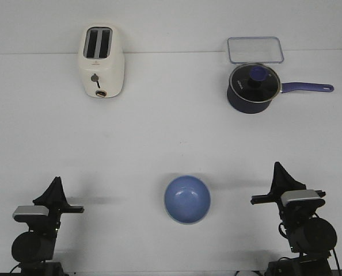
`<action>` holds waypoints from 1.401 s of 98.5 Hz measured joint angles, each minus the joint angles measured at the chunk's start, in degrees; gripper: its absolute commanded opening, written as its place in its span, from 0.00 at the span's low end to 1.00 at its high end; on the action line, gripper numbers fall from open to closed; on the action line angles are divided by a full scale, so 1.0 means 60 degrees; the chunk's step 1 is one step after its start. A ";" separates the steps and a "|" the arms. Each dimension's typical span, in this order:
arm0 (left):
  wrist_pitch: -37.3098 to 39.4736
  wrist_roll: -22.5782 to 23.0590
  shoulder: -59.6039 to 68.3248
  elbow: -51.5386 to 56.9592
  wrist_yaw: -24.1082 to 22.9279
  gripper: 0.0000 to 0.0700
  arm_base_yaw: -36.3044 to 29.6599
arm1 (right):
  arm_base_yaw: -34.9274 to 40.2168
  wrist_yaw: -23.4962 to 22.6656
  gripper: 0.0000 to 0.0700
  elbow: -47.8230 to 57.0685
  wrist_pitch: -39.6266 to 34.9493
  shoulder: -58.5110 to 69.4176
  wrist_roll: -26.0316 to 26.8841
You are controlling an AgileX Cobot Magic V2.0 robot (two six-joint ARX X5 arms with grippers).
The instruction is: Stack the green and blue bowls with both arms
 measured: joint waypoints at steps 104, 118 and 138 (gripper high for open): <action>-0.0004 0.0000 0.0000 0.0000 0.0004 0.02 0.0000 | -0.0565 0.0550 0.00 -0.3235 0.0189 -0.2481 -0.4065; -0.0004 0.0000 0.0000 0.0000 0.0004 0.02 0.0000 | -0.0568 0.0725 0.00 -0.3235 0.0328 -0.2492 -0.4087; -0.0004 0.0000 0.0000 0.0000 0.0004 0.02 0.0000 | -0.0568 0.0743 0.00 -0.3235 0.0481 -0.2492 -0.4087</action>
